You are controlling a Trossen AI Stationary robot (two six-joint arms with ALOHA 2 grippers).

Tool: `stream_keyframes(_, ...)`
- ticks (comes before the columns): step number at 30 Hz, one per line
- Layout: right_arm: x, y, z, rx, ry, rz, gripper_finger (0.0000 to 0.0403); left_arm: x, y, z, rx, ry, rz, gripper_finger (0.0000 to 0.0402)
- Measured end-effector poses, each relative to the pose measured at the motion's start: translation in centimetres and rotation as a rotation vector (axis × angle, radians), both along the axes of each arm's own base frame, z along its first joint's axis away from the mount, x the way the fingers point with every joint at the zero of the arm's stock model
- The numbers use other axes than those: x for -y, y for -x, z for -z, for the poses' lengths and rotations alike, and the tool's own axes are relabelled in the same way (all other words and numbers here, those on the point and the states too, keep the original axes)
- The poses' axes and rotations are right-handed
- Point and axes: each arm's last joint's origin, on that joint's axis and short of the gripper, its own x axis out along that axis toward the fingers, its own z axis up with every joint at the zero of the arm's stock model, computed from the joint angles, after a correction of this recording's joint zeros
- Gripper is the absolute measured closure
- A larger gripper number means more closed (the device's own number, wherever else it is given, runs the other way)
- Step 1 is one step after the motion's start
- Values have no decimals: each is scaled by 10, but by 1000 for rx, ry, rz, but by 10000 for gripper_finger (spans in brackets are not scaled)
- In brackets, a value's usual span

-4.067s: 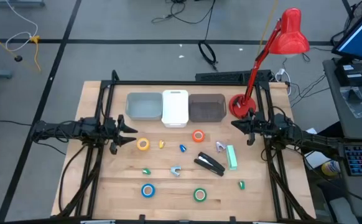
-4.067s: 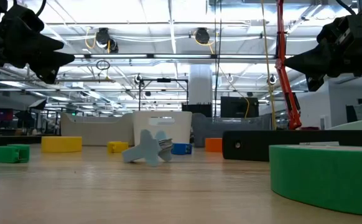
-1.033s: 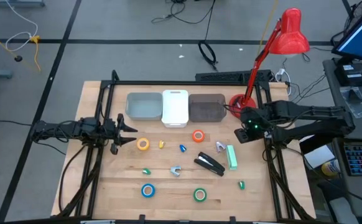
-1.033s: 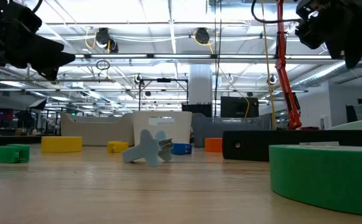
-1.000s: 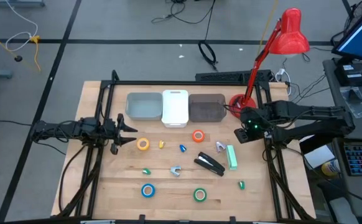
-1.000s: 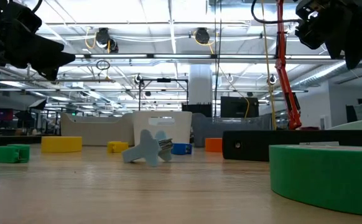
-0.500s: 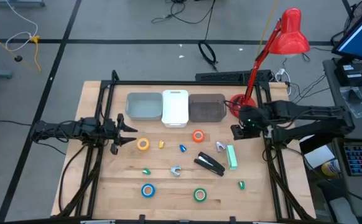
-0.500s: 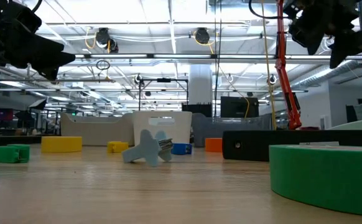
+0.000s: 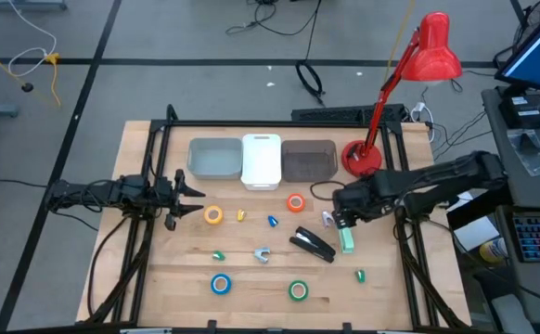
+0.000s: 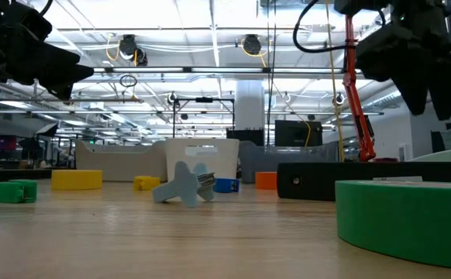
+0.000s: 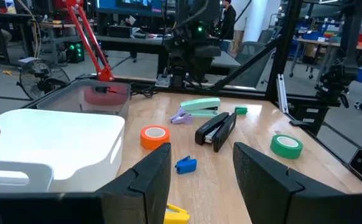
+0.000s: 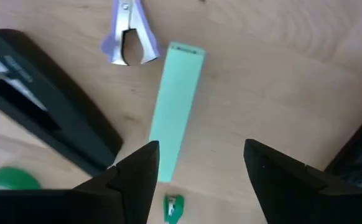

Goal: Pick and place Stapler, Stapler remover, tape
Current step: Put the light green stapler into the gray bin

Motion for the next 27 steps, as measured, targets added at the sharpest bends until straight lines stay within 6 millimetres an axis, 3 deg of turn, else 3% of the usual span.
stream_keyframes(9,-17,-9,9,16,34,42,173,0,0,0,1,0,0,224)
stream_keyframes(18,-33,-12,31,82,-6,93,173,0,0,0,2,0,1,224)
stream_keyframes(27,-34,-3,51,54,-2,114,176,0,0,0,4,5,1,224)
